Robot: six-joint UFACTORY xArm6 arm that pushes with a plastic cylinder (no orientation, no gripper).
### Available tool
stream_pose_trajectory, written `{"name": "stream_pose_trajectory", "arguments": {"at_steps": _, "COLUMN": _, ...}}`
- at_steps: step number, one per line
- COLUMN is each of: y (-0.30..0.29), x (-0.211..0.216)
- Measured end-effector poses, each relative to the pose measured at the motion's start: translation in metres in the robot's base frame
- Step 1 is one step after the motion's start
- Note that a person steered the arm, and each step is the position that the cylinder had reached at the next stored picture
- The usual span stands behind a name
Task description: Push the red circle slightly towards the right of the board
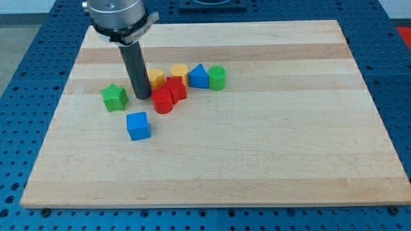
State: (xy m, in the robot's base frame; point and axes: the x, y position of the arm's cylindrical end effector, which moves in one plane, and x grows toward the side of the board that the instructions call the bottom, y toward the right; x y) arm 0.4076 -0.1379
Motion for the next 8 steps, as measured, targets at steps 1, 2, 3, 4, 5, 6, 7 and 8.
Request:
{"name": "stream_pose_trajectory", "arguments": {"at_steps": 1, "y": 0.000, "x": -0.002}}
{"name": "stream_pose_trajectory", "arguments": {"at_steps": 2, "y": 0.000, "x": -0.004}}
{"name": "stream_pose_trajectory", "arguments": {"at_steps": 3, "y": 0.003, "x": -0.003}}
{"name": "stream_pose_trajectory", "arguments": {"at_steps": 4, "y": 0.008, "x": -0.001}}
{"name": "stream_pose_trajectory", "arguments": {"at_steps": 5, "y": 0.008, "x": -0.001}}
{"name": "stream_pose_trajectory", "arguments": {"at_steps": 6, "y": 0.008, "x": 0.005}}
{"name": "stream_pose_trajectory", "arguments": {"at_steps": 7, "y": 0.016, "x": 0.014}}
{"name": "stream_pose_trajectory", "arguments": {"at_steps": 8, "y": 0.030, "x": 0.020}}
